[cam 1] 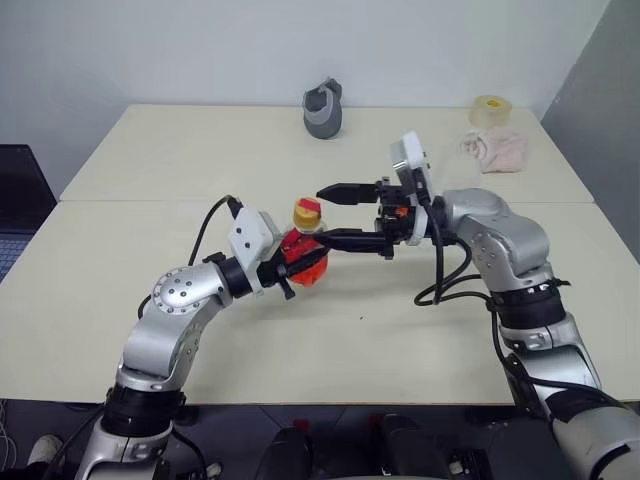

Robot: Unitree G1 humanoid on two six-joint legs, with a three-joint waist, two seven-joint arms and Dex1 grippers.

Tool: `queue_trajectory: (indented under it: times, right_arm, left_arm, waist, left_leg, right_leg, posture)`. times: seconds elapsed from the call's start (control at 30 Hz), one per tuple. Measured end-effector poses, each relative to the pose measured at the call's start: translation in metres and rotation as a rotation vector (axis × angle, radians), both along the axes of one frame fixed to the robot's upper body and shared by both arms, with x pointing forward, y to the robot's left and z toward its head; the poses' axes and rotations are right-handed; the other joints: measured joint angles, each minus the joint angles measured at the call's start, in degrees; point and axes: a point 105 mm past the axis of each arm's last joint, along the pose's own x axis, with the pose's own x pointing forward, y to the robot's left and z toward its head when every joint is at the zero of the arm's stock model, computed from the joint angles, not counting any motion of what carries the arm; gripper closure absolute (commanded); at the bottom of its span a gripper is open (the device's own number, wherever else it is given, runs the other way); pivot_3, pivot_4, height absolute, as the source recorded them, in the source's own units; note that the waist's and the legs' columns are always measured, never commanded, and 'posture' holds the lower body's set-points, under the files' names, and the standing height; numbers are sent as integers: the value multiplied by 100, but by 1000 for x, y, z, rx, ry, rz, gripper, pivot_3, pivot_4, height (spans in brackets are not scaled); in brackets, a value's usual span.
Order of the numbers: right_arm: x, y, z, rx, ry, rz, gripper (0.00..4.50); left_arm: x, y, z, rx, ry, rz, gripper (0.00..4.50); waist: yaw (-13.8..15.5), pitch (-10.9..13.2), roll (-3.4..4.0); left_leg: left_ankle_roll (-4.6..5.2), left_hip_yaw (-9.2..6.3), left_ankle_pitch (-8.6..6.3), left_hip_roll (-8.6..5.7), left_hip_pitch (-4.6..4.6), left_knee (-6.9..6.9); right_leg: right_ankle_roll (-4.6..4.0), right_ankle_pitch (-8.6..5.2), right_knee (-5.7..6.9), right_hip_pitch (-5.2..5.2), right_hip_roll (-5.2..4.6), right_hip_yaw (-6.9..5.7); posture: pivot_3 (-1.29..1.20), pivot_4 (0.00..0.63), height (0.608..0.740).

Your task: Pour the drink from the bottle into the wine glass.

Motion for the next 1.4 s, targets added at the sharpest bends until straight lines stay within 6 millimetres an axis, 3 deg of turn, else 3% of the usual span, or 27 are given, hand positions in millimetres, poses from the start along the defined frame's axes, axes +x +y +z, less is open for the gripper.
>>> queue_trajectory:
  times: [0.13, 0.4, 0.8, 0.9, 1.13, 1.3, 1.4]
  right_arm:
    - [9, -3, 10, 59, -14, -137, 211]
    - [20, 10, 22, 129, -31, -259, 211]
    - [23, 28, 12, 118, -33, -274, 211]
    - [26, 28, 9, 121, -19, -280, 799]
    - [26, 29, 8, 122, -20, -269, 3243]
    - [23, 32, 7, 111, -21, -243, 3241]
    - [15, 36, 3, 89, -3, -159, 3241]
  left_arm:
    - [17, -1, 0, -33, 6, 48, 3188]
    - [33, -13, 1, -57, -4, 42, 3188]
    - [36, -19, 2, -62, -18, 34, 3188]
    - [36, -20, 2, -66, -17, 33, 3188]
    - [36, -20, 2, -66, -18, 38, 3188]
    - [30, -18, -2, -74, -13, 55, 3188]
    - [16, -12, -8, -57, -5, 54, 3188]
  waist:
    - [-1, 0, 0]
    - [0, 0, 0]
    - [-3, 0, 0]
    - [-5, 0, 0]
    - [-23, 0, 0]
    - [-34, 0, 0]
    - [-81, 0, 0]
  left_leg:
    - [-1, 8, 1, 0, -1, -2]
    - [-3, 18, 2, 0, -1, -1]
    - [-2, 19, 1, 1, -1, 0]
    - [-2, 19, 1, 0, -1, -1]
    - [-2, 18, 1, 1, -1, -1]
    - [-2, 18, 1, 3, -2, -2]
    - [-1, 16, 1, 5, -1, -5]
  right_leg:
    - [0, 0, -1, 0, 1, -4]
    - [0, 0, -2, -2, 1, 0]
    - [-1, 0, -1, -2, 1, 1]
    - [0, 0, -1, -2, 1, 1]
    - [0, 0, -1, -2, 1, 1]
    - [0, 0, -2, -3, 1, 2]
    - [-1, 0, -4, -4, 0, 3]
  posture:
    - [0, 150, 740]
    - [0, 150, 740]
    - [0, 150, 740]
    - [0, 150, 740]
    - [0, 150, 740]
    - [0, 150, 740]
    - [0, 150, 740]
